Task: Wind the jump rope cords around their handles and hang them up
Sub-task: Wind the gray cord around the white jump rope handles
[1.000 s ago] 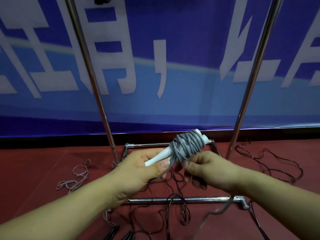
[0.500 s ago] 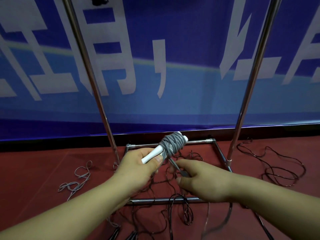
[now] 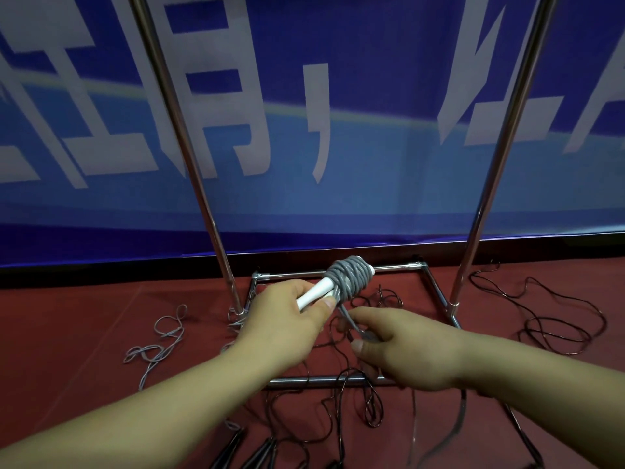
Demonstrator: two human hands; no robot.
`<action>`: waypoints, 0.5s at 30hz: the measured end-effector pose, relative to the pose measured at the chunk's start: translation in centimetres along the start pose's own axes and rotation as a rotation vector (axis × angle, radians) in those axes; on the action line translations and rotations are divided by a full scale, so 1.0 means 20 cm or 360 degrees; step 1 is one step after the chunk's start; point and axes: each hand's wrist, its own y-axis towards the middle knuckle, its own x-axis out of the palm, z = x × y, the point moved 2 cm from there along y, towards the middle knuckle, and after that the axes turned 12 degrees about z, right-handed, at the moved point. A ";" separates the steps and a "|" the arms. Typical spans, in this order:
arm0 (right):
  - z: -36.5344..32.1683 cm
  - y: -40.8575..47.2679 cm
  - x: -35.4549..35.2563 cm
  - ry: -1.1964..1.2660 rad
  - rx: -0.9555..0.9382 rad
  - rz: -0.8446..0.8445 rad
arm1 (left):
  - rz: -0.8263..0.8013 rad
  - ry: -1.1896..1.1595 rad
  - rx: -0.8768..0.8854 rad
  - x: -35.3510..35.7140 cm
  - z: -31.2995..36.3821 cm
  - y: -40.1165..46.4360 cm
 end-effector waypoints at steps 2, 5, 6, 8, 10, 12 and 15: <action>0.00 0.01 -0.01 -0.0035 0.0011 0.0055 | 0.0032 0.0168 0.0096 -0.02 0.01 0.00; 0.00 0.01 -0.02 -0.0111 0.0043 0.0118 | 0.0036 0.0325 0.0171 -0.02 0.02 -0.01; 0.00 0.01 -0.02 -0.0115 0.0062 0.0116 | 0.0025 0.0373 0.0185 -0.02 0.02 -0.01; 0.01 0.00 -0.02 -0.0066 0.0104 0.0066 | 0.0004 0.0471 0.0224 -0.01 0.01 -0.01; 0.02 0.00 -0.02 0.0039 0.0157 0.0015 | -0.0005 0.0550 0.0247 0.00 0.00 0.00; 0.02 -0.01 -0.02 0.0198 0.0223 0.0016 | -0.0033 0.0597 0.0251 -0.01 -0.01 0.00; 0.02 -0.01 -0.03 0.0212 0.0240 0.0021 | -0.0112 0.0683 0.0310 -0.01 -0.01 0.00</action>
